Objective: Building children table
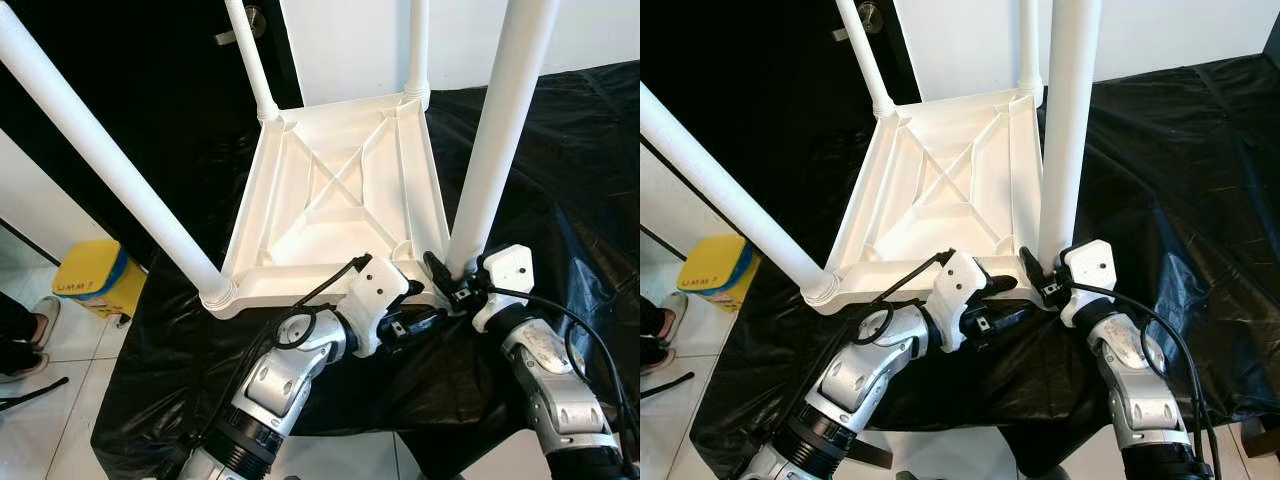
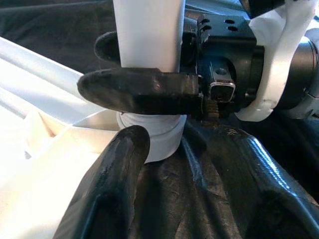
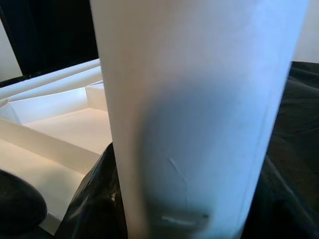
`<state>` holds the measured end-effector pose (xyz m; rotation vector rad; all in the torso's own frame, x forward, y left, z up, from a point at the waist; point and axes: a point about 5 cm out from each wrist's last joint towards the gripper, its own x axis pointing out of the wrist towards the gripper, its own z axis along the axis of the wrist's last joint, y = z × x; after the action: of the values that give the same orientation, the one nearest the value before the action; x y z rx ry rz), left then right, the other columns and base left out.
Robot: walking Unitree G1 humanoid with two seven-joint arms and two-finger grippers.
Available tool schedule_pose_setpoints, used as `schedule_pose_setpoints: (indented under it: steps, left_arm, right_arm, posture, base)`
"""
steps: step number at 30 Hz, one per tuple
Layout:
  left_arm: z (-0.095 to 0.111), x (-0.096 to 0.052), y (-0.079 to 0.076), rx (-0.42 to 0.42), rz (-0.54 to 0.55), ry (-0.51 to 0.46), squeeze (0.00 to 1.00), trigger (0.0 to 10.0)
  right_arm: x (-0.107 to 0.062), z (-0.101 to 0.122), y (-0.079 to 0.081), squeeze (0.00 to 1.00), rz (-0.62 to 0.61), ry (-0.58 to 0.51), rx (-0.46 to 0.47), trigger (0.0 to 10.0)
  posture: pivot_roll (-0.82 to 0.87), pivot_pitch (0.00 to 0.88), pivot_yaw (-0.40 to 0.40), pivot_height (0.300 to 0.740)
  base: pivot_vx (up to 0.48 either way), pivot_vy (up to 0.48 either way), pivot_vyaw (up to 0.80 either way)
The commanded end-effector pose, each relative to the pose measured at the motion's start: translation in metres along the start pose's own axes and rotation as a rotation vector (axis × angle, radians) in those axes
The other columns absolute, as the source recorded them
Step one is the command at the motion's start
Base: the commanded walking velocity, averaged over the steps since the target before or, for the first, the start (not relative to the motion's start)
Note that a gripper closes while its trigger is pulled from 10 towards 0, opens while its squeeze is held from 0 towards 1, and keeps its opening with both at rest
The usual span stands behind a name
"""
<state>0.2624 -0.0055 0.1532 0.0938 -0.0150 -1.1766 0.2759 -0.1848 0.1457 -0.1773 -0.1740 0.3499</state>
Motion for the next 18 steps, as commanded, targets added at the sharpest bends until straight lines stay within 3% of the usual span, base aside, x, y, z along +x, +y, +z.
schedule_pose_setpoints:
  steps: [1,8,18]
  left_arm:
    - [-0.004,-0.001,-0.004,0.002,-0.107,0.022,0.00,10.0]
    - [-0.003,-0.003,0.000,0.006,-0.079,0.022,0.00,10.0]
    - [-0.002,-0.013,0.008,0.007,0.037,0.020,0.00,10.0]
  right_arm:
    - [-0.009,-0.019,0.000,0.00,-0.037,0.085,0.062,10.0]
    - [-0.007,-0.016,0.005,0.00,-0.061,0.068,0.063,10.0]
    - [-0.011,-0.015,0.013,0.00,-0.225,0.073,0.082,10.0]
  posture:
    - [-0.45,0.112,0.216,0.740]
    - [-0.39,0.105,0.195,0.740]
    - [-0.27,0.110,0.123,0.740]
  base:
    - [0.000,0.000,0.00]
    - [0.000,0.000,0.00]
    - [0.000,0.000,0.00]
